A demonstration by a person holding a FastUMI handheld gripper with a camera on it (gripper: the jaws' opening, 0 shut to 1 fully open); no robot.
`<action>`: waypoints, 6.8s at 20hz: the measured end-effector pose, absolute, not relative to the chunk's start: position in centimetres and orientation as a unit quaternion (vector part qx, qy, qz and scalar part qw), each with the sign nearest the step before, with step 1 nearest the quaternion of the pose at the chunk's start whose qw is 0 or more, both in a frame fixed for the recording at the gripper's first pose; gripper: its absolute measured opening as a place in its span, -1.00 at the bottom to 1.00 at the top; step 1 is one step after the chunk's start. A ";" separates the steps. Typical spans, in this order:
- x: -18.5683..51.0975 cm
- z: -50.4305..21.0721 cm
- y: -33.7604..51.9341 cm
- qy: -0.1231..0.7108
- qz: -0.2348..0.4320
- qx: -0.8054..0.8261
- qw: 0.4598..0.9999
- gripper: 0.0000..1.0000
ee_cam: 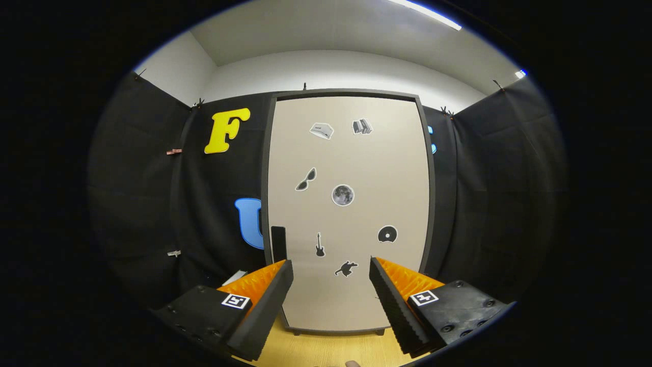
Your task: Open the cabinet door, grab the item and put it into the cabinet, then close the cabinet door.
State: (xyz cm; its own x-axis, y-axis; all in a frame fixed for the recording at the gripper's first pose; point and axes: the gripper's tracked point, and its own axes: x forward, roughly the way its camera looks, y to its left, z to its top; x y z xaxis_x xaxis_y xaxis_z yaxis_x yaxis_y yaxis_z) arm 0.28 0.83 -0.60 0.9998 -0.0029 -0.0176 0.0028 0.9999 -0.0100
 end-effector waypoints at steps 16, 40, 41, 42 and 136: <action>6.2 -3.1 9.6 -0.011 0.048 -0.001 0.999 0.95; 17.6 -10.2 11.1 0.026 0.011 -0.019 0.999 0.50; 17.7 -10.4 11.2 0.027 0.011 -0.018 0.999 0.49; 18.0 -10.4 11.2 0.026 0.008 -0.017 0.999 0.33; -6.7 -7.5 -11.8 0.041 0.033 -0.032 0.998 -0.79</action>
State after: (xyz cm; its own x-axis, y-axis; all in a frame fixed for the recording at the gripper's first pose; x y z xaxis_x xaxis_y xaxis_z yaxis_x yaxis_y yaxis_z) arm -6.68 -11.78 -7.48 0.9944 0.0639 -0.0846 -0.0692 0.9957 -0.0621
